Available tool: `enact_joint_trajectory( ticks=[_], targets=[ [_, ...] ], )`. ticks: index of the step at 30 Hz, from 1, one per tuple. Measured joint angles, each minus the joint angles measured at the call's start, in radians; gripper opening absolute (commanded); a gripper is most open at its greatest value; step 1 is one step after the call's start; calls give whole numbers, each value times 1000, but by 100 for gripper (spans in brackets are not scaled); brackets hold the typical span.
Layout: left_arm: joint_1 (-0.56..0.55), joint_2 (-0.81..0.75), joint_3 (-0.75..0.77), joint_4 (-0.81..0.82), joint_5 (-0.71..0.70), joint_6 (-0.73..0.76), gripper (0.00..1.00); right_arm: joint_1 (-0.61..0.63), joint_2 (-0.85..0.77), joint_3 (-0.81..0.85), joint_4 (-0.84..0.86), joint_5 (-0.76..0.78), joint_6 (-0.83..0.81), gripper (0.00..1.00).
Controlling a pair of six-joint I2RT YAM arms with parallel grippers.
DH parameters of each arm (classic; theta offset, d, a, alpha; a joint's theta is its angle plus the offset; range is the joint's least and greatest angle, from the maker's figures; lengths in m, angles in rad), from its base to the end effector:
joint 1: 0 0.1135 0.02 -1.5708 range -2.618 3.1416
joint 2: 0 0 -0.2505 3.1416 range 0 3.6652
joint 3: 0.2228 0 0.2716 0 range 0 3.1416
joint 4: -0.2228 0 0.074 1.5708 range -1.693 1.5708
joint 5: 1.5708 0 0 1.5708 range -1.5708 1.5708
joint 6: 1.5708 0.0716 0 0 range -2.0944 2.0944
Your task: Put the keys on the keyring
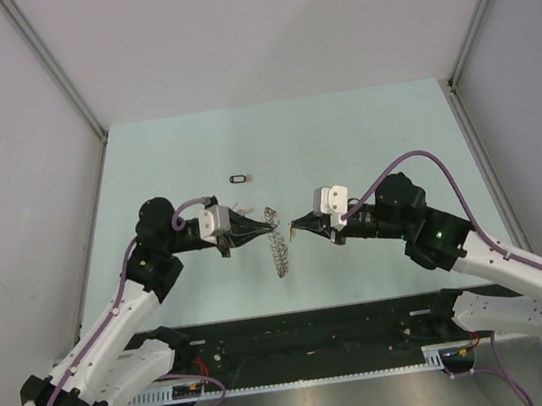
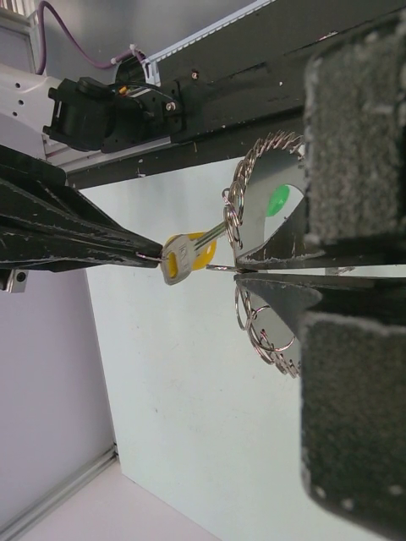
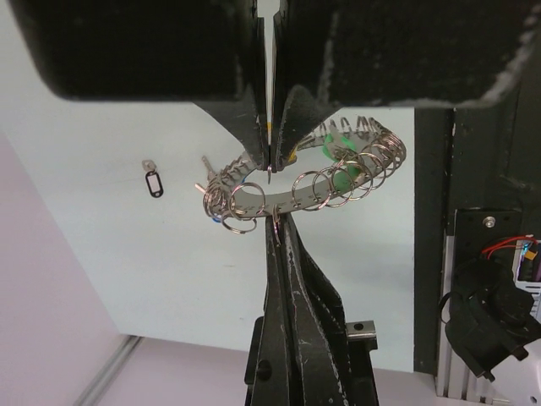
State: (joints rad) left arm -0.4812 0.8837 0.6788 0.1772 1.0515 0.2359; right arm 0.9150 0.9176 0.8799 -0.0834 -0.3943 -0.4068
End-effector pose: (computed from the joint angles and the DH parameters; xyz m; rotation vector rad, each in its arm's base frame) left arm 0.1859 -0.1672 0.3090 1.2882 1.0815 -1.0178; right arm 0.1452 0.2338 0.3455 -1.2863 1.1623 0.7101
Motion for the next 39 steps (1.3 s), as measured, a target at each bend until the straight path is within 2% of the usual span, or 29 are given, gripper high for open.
enact_joint_trajectory(
  ticks=[16,39],
  targets=[
    [-1,7,0,-32,7,10,1,0,35,0,61,-42,-13,0],
    [-3,7,0,-42,24,11,0,0,85,0,63,-78,-24,0]
  ],
)
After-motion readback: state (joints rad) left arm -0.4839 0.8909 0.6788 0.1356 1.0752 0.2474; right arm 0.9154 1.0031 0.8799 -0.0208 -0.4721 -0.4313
